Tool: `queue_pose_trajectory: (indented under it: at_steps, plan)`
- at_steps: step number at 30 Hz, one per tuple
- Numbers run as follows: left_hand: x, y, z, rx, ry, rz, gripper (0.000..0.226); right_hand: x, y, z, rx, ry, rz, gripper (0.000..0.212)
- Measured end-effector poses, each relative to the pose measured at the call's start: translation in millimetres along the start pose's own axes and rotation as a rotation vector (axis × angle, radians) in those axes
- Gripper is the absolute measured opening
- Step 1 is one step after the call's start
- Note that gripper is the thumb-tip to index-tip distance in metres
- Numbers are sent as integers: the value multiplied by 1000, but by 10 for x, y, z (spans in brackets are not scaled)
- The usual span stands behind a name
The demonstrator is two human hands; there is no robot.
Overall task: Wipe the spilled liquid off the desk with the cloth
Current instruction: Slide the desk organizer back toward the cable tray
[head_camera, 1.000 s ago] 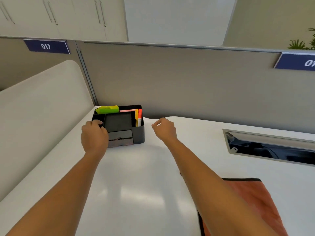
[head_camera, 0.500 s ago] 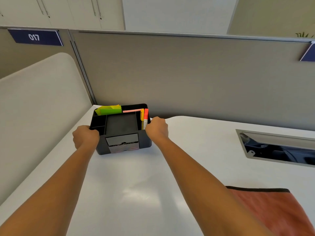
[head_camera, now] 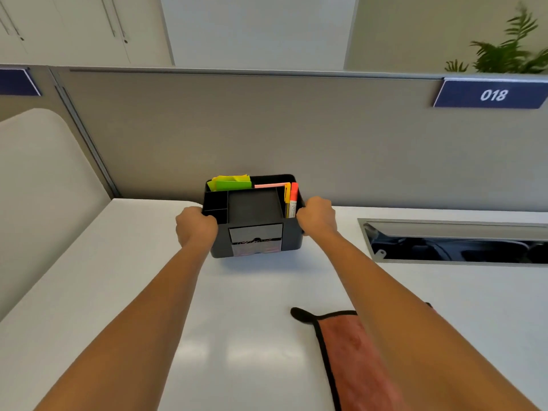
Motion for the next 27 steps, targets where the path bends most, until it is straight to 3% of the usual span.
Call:
queue_pose_trajectory:
  at_steps: [11,27]
  plan:
    - [1095,478,-706,88,40,184,25,-844,-269,-1034,126,47,-120,16]
    - [1361,573,-671,93,-5,137,26,-807,-348,-1349,106,79,-134,25]
Point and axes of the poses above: each hand's wrist, its own y-axis away from the middle knuckle, its own x-axis out of the palm, z = x × y, the point moved 3 cm from there along -y, towards the middle knuckle, and after that the axes turned 3 degrees about z, right-handed, at the moved point
